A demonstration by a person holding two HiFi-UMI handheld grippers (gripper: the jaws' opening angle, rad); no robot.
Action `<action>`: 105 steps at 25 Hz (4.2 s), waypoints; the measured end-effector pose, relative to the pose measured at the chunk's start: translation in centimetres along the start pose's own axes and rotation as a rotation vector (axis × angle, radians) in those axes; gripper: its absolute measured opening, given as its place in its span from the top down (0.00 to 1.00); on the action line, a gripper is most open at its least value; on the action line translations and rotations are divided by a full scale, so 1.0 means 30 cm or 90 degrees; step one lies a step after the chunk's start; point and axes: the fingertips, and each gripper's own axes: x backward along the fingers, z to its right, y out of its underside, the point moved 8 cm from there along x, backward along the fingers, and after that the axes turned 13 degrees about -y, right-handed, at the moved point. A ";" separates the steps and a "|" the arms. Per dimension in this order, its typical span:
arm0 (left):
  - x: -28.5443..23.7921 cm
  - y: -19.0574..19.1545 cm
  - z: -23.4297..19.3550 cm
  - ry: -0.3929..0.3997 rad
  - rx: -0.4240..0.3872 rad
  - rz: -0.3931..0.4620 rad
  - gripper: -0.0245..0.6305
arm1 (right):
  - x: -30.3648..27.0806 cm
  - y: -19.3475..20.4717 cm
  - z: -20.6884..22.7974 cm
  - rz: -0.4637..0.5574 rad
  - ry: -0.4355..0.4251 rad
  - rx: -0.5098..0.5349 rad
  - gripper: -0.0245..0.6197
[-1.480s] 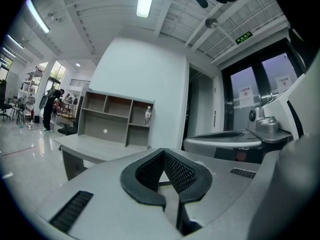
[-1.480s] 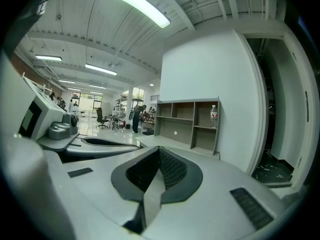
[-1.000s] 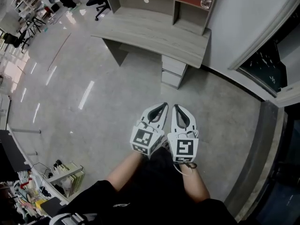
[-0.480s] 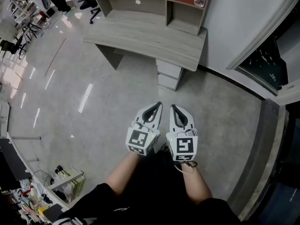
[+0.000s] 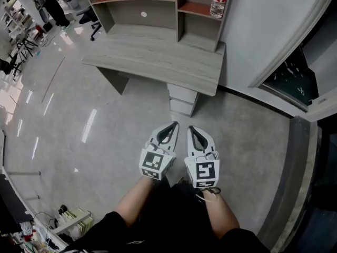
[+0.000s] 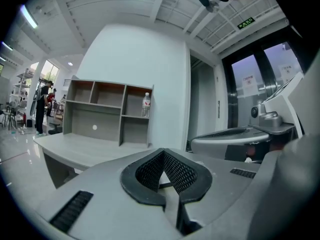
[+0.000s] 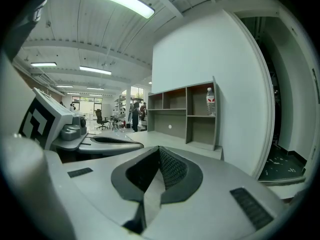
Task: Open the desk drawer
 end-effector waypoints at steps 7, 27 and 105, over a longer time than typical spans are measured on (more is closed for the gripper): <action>-0.121 0.049 -0.094 -0.005 -0.002 -0.004 0.96 | -0.143 0.048 0.076 -0.001 0.012 -0.016 0.95; -0.414 0.424 -0.266 0.021 -0.048 -0.012 0.96 | -0.432 0.509 0.214 -0.002 0.029 -0.090 0.95; -0.680 1.227 -0.263 0.046 -0.249 0.027 0.96 | -1.085 1.707 0.587 0.412 -0.060 -0.414 0.72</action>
